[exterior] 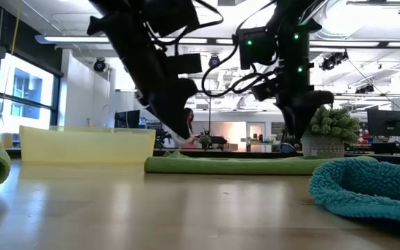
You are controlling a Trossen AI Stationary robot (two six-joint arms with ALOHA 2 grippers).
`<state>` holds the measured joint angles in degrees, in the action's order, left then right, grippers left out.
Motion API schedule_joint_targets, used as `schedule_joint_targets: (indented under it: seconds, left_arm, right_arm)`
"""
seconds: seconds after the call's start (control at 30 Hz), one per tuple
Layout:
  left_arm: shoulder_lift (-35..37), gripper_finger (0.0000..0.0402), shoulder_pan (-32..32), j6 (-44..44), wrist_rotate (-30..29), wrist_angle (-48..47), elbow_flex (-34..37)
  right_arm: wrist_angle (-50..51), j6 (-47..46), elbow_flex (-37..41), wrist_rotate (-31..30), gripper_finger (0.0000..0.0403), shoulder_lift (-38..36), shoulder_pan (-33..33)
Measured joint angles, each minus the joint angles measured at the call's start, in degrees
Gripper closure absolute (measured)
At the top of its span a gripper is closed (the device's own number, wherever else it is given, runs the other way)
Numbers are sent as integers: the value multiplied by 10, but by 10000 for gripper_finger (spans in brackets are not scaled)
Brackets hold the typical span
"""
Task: Roll microfiber towels into tight, uniform cylinder then place into a basket
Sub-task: Fold the green microfiber towel
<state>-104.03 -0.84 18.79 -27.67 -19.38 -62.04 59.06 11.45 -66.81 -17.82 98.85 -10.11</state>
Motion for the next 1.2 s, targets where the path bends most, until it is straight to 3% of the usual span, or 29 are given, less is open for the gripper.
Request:
schedule_joint_targets:
  seconds: [0.1, 0.33, 0.67, 0.9, 1.1, 1.2]
  left_arm:
    - [-1, 273, 0, -14, 52, 17, 1]
    - [-25, 284, 6, -14, 79, 13, 3]
    - [-44, 287, -1, -10, 148, 11, 3]
    - [-46, 287, -24, 23, 231, 19, 3]
    - [-46, 287, -31, 24, 244, 40, 3]
    - [-46, 287, -26, 6, 241, 46, -1]
  right_arm:
    - [-1, -27, 0, 21, 274, 0, -6]
    - [8, -149, 16, 215, 274, 0, 0]
    - [-86, -192, 105, 222, 274, 0, 60]
    - [-139, -166, 129, 109, 274, -2, 62]
    - [-278, -44, 131, -35, 274, 2, 43]
    - [-300, -25, 116, -62, 274, 2, 36]
